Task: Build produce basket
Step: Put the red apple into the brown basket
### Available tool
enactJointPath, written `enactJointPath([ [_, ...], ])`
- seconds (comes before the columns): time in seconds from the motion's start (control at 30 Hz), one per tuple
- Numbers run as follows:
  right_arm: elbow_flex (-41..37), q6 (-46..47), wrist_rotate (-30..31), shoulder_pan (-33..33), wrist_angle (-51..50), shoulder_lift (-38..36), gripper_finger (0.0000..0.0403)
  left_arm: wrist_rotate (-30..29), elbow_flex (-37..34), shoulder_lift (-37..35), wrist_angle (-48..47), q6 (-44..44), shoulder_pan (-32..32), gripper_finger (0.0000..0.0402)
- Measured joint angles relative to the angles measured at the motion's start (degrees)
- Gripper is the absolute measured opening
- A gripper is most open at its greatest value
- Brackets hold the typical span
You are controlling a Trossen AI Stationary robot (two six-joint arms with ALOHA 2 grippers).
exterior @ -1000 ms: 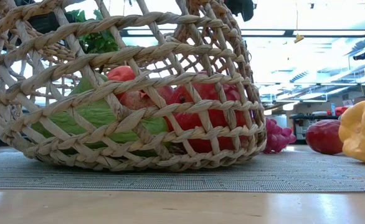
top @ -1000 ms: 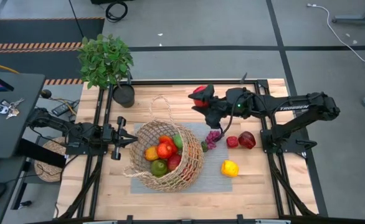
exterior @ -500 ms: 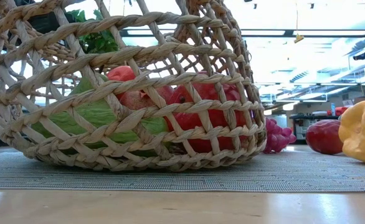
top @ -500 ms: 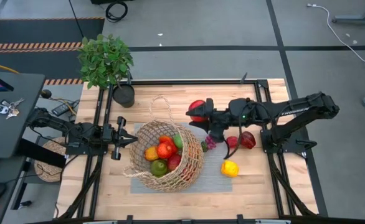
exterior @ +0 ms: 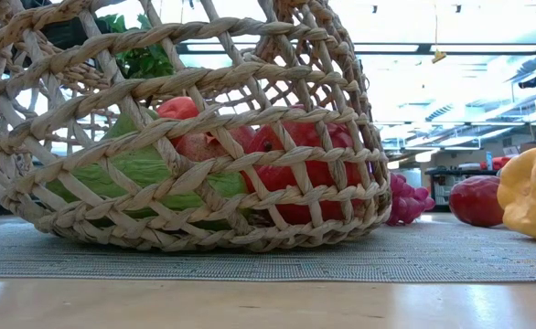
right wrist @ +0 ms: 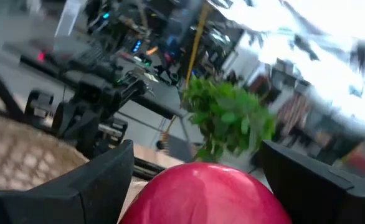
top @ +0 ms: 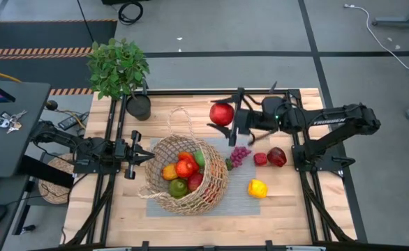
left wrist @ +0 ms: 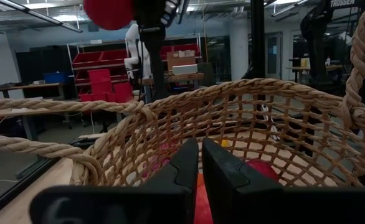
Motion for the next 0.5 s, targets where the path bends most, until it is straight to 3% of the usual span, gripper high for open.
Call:
enactJointPath([
  [0.27, 0.0, 29.48, -3.82, -7.11, -1.85, -0.31, 0.0348, 0.0, 0.0, 0.02, 0.0, 0.0, 0.0, 0.0036],
  [0.5, 0.0, 51.93, -20.26, -13.93, -1.08, -0.22, 0.0348, -0.01, 0.02, 0.02, 0.0, 0.0, 0.01, 0.0028],
])
